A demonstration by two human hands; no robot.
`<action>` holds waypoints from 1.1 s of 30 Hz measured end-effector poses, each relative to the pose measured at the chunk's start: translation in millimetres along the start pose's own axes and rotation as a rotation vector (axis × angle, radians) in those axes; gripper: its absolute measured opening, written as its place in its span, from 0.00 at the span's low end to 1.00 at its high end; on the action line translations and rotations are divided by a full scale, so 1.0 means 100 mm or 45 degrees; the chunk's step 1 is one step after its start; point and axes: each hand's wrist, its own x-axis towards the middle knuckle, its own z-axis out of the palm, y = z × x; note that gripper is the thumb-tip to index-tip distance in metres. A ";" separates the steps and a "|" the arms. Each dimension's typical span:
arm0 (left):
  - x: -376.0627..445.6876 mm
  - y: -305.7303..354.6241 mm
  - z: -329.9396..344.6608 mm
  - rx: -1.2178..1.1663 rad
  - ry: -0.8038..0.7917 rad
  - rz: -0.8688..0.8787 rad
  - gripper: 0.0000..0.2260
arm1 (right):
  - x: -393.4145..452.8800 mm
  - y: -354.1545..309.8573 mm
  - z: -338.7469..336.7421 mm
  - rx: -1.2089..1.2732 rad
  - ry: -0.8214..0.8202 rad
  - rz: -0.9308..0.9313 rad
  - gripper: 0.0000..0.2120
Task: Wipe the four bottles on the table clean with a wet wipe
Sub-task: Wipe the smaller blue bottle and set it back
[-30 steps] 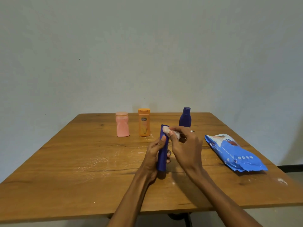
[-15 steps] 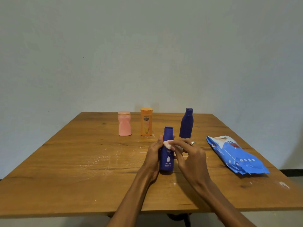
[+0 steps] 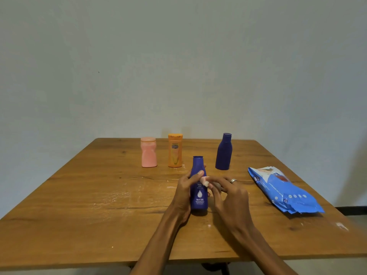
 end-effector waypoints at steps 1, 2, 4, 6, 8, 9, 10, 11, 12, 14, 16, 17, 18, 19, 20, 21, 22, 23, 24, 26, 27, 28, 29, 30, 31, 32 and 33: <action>0.02 0.00 -0.01 -0.003 0.005 0.011 0.24 | -0.03 0.01 0.00 -0.014 -0.009 0.004 0.16; 0.02 -0.01 -0.01 -0.008 0.020 0.007 0.24 | -0.05 0.01 0.00 -0.030 -0.012 0.009 0.16; 0.04 -0.02 -0.03 0.008 0.054 0.015 0.19 | -0.08 0.06 0.01 -0.042 -0.016 0.035 0.16; 0.03 -0.01 -0.03 0.031 0.095 0.014 0.12 | -0.09 0.11 0.01 -0.054 -0.019 0.062 0.16; 0.05 -0.01 -0.03 0.100 0.151 0.031 0.12 | -0.09 0.15 0.00 -0.056 0.019 0.072 0.15; 0.06 -0.01 -0.02 0.141 0.182 0.051 0.14 | -0.09 0.17 -0.01 -0.053 0.052 0.070 0.15; 0.06 -0.01 -0.02 0.183 0.214 0.076 0.17 | -0.08 0.18 -0.02 -0.045 0.085 0.069 0.14; 0.08 -0.02 -0.03 0.237 0.245 0.108 0.19 | -0.06 0.19 -0.03 -0.034 0.112 0.074 0.14; 0.11 -0.03 -0.04 0.286 0.269 0.134 0.20 | -0.04 0.21 -0.03 -0.025 0.133 0.083 0.14; 0.19 -0.04 -0.07 0.341 0.312 0.173 0.21 | 0.01 0.25 -0.03 -0.022 0.147 0.101 0.14; 0.29 -0.05 -0.08 0.337 0.334 0.193 0.20 | 0.07 0.31 -0.02 -0.038 0.140 0.108 0.15; 0.33 -0.05 -0.06 0.326 0.346 0.201 0.19 | 0.10 0.34 -0.01 -0.062 0.137 0.108 0.14; 0.36 -0.04 -0.05 0.308 0.348 0.213 0.17 | 0.13 0.37 0.00 -0.094 0.136 0.104 0.14; 0.41 -0.05 -0.05 0.302 0.347 0.223 0.15 | 0.16 0.39 0.01 -0.124 0.134 0.096 0.14; 0.46 -0.05 -0.04 0.308 0.345 0.236 0.13 | 0.18 0.42 0.02 -0.145 0.129 0.090 0.13; 0.52 -0.06 -0.03 0.324 0.346 0.244 0.13 | 0.21 0.45 0.03 -0.158 0.120 0.088 0.13; 0.58 -0.06 -0.03 0.344 0.348 0.250 0.12 | 0.24 0.48 0.05 -0.168 0.112 0.088 0.13; 0.64 -0.07 -0.03 0.360 0.352 0.252 0.13 | 0.27 0.51 0.06 -0.174 0.104 0.090 0.13; 0.70 -0.09 -0.03 0.364 0.354 0.249 0.15 | 0.30 0.53 0.07 -0.180 0.098 0.091 0.13; 0.82 -0.10 -0.04 0.358 0.358 0.255 0.16 | 0.36 0.58 0.09 -0.196 0.096 0.089 0.13; 0.87 -0.10 -0.04 0.372 0.363 0.256 0.16 | 0.39 0.61 0.10 -0.206 0.091 0.088 0.13; 0.93 -0.11 -0.05 0.389 0.370 0.252 0.16 | 0.42 0.63 0.11 -0.216 0.084 0.091 0.13; 0.99 -0.12 -0.07 0.399 0.376 0.246 0.16 | 0.45 0.65 0.12 -0.224 0.081 0.094 0.13; 1.05 -0.13 -0.08 0.405 0.377 0.244 0.17 | 0.47 0.67 0.13 -0.230 0.081 0.095 0.13; 1.10 -0.13 -0.08 0.410 0.376 0.244 0.17 | 0.49 0.69 0.14 -0.234 0.081 0.097 0.13; 1.15 -0.14 -0.08 0.411 0.376 0.242 0.17 | 0.52 0.70 0.14 -0.236 0.081 0.098 0.13; 1.20 -0.15 -0.08 0.408 0.377 0.238 0.17 | 0.54 0.71 0.15 -0.239 0.084 0.099 0.13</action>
